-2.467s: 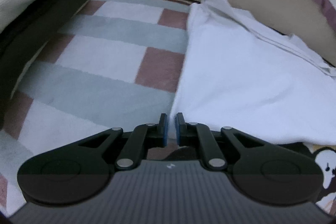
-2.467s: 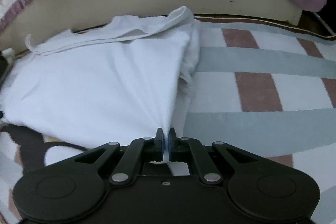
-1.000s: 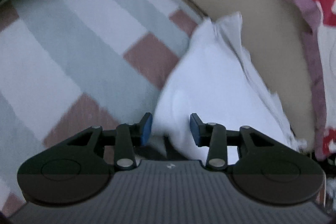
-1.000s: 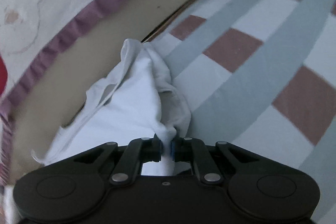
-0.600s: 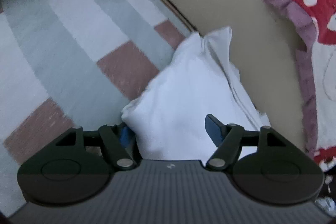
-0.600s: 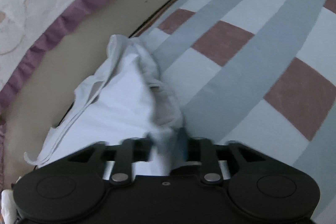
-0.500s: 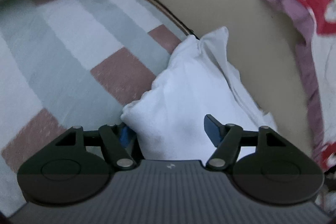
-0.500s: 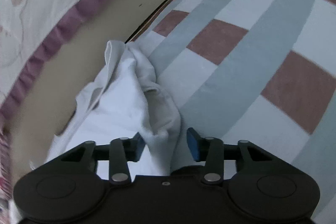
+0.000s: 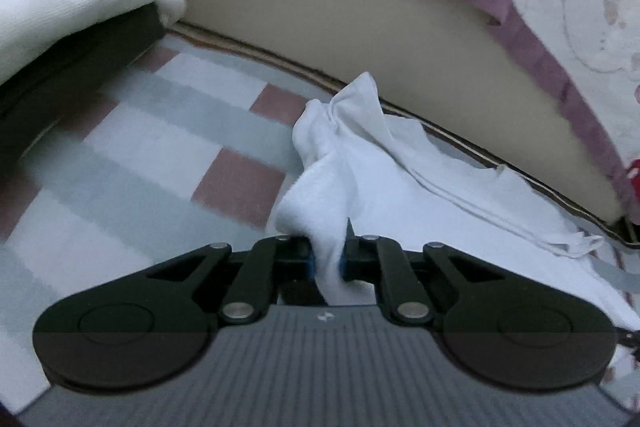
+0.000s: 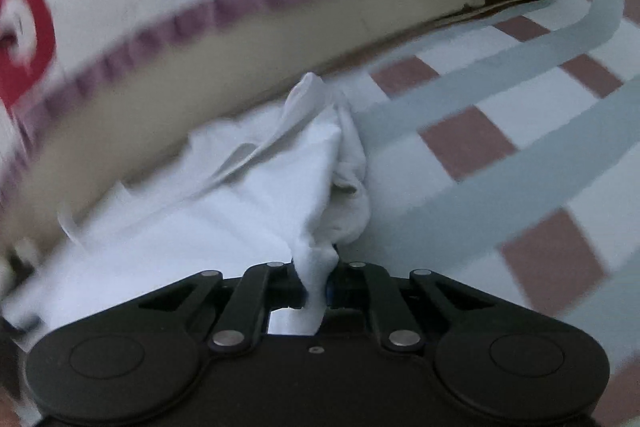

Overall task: Fold clothes
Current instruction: 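Open both tools and lift them away from the folded shirt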

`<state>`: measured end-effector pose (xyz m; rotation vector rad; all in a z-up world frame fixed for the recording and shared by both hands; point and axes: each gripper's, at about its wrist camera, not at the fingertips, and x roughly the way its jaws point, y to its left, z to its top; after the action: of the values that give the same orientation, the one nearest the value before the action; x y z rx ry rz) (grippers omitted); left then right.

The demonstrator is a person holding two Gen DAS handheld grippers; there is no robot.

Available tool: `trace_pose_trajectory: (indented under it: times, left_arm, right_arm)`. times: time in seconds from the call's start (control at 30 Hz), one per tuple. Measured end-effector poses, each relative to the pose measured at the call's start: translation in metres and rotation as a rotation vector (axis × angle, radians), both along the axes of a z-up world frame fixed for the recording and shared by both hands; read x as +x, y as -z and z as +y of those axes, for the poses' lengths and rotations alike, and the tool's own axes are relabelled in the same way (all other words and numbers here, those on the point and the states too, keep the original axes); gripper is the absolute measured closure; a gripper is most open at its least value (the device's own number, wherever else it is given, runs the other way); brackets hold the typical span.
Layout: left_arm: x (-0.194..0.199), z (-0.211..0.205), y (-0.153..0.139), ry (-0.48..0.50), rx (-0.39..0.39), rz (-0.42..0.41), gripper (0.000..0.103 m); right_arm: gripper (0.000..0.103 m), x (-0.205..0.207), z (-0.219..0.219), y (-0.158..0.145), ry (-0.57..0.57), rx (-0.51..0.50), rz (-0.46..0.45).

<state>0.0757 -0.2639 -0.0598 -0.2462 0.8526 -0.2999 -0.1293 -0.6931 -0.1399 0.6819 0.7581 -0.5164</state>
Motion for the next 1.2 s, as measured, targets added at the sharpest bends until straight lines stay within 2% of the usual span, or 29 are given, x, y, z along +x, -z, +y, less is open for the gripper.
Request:
trace_pose_trajectory:
  times: [0.1,0.17,0.27,0.3,0.33,0.4,0.43,0.47,0.57,0.6,0.63,0.67,0.7,0.8,0.9,0.93,1.0,1.07,1.2]
  left_arm:
    - [-0.035,0.016,0.000,0.002,0.027,0.079,0.093]
    - [-0.051,0.023,0.013,0.004,0.035,0.144,0.093]
    - [-0.065,0.032,0.039,-0.018,0.022,0.187,0.093]
    - [-0.065,0.034,0.049,-0.031,0.013,0.206,0.091]
    - [-0.066,0.032,0.055,-0.038,0.049,0.243,0.090]
    - [-0.069,0.035,0.050,-0.061,0.067,0.244,0.078]
    - [-0.069,0.034,0.044,-0.064,0.099,0.235,0.074]
    - [-0.072,0.034,0.035,-0.085,0.180,0.197,0.071]
    - [-0.082,0.031,0.008,-0.156,0.426,0.056,0.072]
    - [-0.083,0.033,-0.002,-0.125,0.402,0.010,0.069]
    - [-0.082,0.036,-0.012,-0.044,0.314,-0.024,0.064]
    - [-0.079,0.035,-0.019,0.005,0.238,-0.038,0.052]
    - [-0.076,0.034,-0.026,0.053,0.163,-0.051,0.047]
    - [-0.058,0.015,-0.024,0.125,0.121,-0.056,0.041]
    - [-0.038,-0.010,-0.007,0.185,0.116,-0.013,0.040]
    - [-0.030,-0.015,0.000,0.193,0.093,0.012,0.040]
    - [-0.014,-0.022,0.017,0.216,-0.007,0.082,0.040]
    - [-0.010,-0.032,0.034,0.233,-0.056,0.109,0.040]
    - [-0.001,-0.062,0.048,0.290,0.038,0.066,0.040]
  right_arm:
    - [0.091,-0.016,-0.003,-0.015,-0.019,0.039,0.057]
    - [0.090,-0.030,-0.006,-0.022,-0.028,0.052,0.078]
    - [0.084,-0.047,-0.006,-0.031,0.044,-0.005,0.122]
    - [0.074,-0.053,-0.006,-0.035,0.070,-0.026,0.137]
    - [0.071,-0.058,-0.007,-0.037,0.098,-0.039,0.127]
    - [0.069,-0.067,-0.011,-0.043,0.155,-0.063,0.094]
    - [0.069,-0.062,-0.011,-0.046,0.122,-0.072,0.079]
    - [0.069,-0.055,-0.011,-0.050,0.072,-0.080,0.064]
    - [0.069,-0.033,-0.011,-0.061,-0.077,-0.105,0.020]
    - [0.068,-0.025,-0.012,-0.065,-0.127,-0.113,0.005]
    - [0.062,-0.018,-0.012,-0.068,-0.177,-0.121,-0.010]
    - [0.058,-0.010,-0.012,-0.072,-0.227,-0.129,-0.025]
    - [0.050,0.008,-0.008,-0.072,-0.316,-0.180,-0.002]
    - [0.050,0.062,0.009,-0.053,-0.546,-0.366,0.059]
    - [0.054,0.067,0.007,-0.038,-0.571,-0.379,0.047]
    - [0.054,0.067,0.006,-0.033,-0.575,-0.379,0.042]
    - [0.054,0.067,0.003,-0.023,-0.581,-0.379,0.030]
    - [0.054,0.068,0.001,-0.013,-0.588,-0.379,0.019]
    - [0.054,0.068,-0.004,0.007,-0.601,-0.379,-0.004]
